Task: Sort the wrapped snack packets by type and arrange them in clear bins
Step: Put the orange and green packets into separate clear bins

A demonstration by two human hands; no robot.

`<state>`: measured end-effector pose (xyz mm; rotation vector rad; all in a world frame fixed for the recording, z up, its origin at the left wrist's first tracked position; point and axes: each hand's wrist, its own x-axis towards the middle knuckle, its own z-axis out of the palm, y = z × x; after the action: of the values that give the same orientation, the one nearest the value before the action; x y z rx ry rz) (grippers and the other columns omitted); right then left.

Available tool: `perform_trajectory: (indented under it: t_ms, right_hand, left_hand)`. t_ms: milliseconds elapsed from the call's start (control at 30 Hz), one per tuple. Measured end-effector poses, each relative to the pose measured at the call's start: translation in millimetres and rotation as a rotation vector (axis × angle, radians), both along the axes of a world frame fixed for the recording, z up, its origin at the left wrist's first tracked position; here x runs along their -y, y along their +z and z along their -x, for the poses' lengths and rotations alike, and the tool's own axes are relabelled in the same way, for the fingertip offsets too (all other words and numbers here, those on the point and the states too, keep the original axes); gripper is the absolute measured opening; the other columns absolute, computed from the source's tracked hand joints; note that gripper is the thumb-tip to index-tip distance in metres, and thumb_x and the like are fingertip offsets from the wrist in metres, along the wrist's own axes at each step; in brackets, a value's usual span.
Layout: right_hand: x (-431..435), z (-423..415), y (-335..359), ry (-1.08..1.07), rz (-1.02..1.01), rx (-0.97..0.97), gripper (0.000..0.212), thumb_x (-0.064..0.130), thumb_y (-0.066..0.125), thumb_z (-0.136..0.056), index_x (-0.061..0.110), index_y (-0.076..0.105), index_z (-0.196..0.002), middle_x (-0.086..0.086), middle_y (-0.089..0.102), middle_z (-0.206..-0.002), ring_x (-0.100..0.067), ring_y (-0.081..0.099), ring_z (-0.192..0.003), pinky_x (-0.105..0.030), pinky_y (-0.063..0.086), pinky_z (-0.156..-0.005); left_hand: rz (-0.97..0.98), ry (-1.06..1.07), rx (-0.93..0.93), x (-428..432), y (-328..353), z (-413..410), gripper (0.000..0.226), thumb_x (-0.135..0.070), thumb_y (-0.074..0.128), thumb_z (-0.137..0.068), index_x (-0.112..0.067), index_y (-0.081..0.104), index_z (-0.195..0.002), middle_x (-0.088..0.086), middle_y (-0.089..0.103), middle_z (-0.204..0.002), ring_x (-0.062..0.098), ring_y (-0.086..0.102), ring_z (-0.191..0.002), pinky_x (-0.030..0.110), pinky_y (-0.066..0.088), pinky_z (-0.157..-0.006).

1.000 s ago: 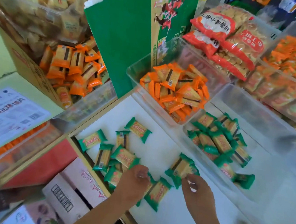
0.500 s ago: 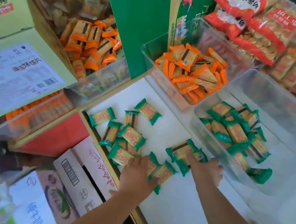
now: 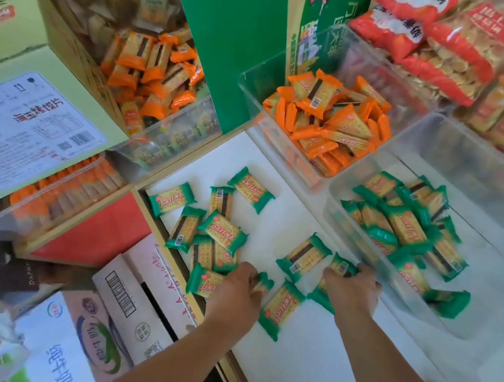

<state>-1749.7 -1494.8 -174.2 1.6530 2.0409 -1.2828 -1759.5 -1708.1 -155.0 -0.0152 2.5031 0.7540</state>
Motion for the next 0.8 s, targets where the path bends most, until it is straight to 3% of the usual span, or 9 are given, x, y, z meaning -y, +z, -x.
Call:
perform_trajectory:
  t_ms: [67,167,267,367,500,567,667,733,800]
  right_hand:
    - [0,-12,7,-0.073,0.068,-0.069,0.085,0.027,0.076,-0.074,0.024,0.037,-0.149,-0.010,0.049,-0.133,-0.032,0.060,-0.105,-0.037,0.053,-0.073]
    - [-2,-24,26,-0.151,0.145,-0.162,0.082,0.026,0.078,-0.077,0.022,0.040,-0.150,-0.006,0.064,-0.114,-0.018,0.064,-0.083,-0.029,0.048,-0.058]
    - [-6,-28,48,-0.144,0.156,-0.217,0.077,0.023,0.078,-0.085,0.019,0.040,-0.152,0.000,0.061,-0.084,-0.013,0.058,-0.072,-0.028,0.044,-0.058]
    - [-12,-31,59,-0.109,0.124,-0.237,0.080,0.027,0.079,-0.085,0.019,0.039,-0.155,0.000,0.058,-0.079,-0.013,0.057,-0.068,-0.030,0.043,-0.057]
    - [-12,-27,55,-0.091,0.127,-0.233,0.076,0.028,0.082,-0.083,0.015,0.045,-0.149,-0.004,0.062,-0.082,-0.014,0.058,-0.066,-0.029,0.043,-0.054]
    - [-7,-12,48,-0.057,0.134,-0.206,0.056,0.027,0.082,-0.082,0.010,0.057,-0.130,-0.006,0.063,-0.081,-0.015,0.056,-0.061,-0.027,0.042,-0.049]
    - [5,13,30,-0.014,0.122,-0.177,0.041,0.029,0.082,-0.076,0.007,0.061,-0.104,-0.007,0.065,-0.086,-0.016,0.060,-0.062,-0.024,0.040,-0.041]
    - [15,23,15,0.023,0.080,-0.165,0.062,0.038,0.078,-0.070,0.013,0.058,-0.122,-0.012,0.062,-0.114,-0.025,0.066,-0.084,-0.027,0.046,-0.049]
    - [22,26,2,0.069,-0.001,-0.091,0.077,0.042,0.077,-0.075,0.021,0.046,-0.142,-0.011,0.046,-0.133,-0.033,0.058,-0.109,-0.037,0.054,-0.069]
  left_hand:
    - [-0.149,0.086,0.033,6,6,3,0.021,-0.029,0.071,-0.092,-0.035,0.053,-0.101,-0.013,0.065,-0.087,0.002,0.061,-0.075,0.016,0.044,-0.057]
    - [-0.267,0.081,0.094,3,11,-5,0.022,-0.038,0.083,-0.080,-0.028,0.064,-0.086,-0.009,0.067,-0.080,0.001,0.062,-0.072,0.016,0.047,-0.061]
    - [-0.154,-0.056,0.054,-12,-8,-20,0.035,-0.051,0.082,-0.068,-0.026,0.060,-0.078,-0.015,0.056,-0.097,0.007,0.057,-0.090,0.027,0.047,-0.077]
    - [-0.031,-0.129,0.014,-31,-15,-25,0.046,-0.053,0.082,-0.066,-0.031,0.052,-0.094,-0.014,0.048,-0.099,0.014,0.049,-0.097,0.029,0.041,-0.080]
    - [-0.006,-0.076,0.082,-43,-16,-28,0.068,-0.053,0.085,-0.064,-0.033,0.045,-0.115,-0.012,0.050,-0.105,0.014,0.052,-0.102,0.028,0.044,-0.082]
    - [-0.101,0.006,0.186,-42,-12,-26,0.074,-0.047,0.086,-0.065,-0.034,0.043,-0.124,-0.012,0.050,-0.111,0.011,0.055,-0.103,0.025,0.045,-0.080]
    - [-0.072,-0.071,0.184,-29,-7,-21,0.053,-0.046,0.083,-0.071,-0.030,0.053,-0.112,-0.010,0.045,-0.106,0.010,0.053,-0.094,0.026,0.049,-0.080]
    - [-0.082,-0.104,0.151,-14,1,-20,0.043,-0.049,0.081,-0.071,-0.028,0.057,-0.099,-0.010,0.045,-0.102,0.009,0.053,-0.088,0.025,0.049,-0.075]
    - [-0.099,-0.075,0.036,5,11,-14,0.041,-0.056,0.079,-0.069,-0.029,0.059,-0.092,-0.013,0.047,-0.101,0.008,0.053,-0.089,0.022,0.048,-0.073]
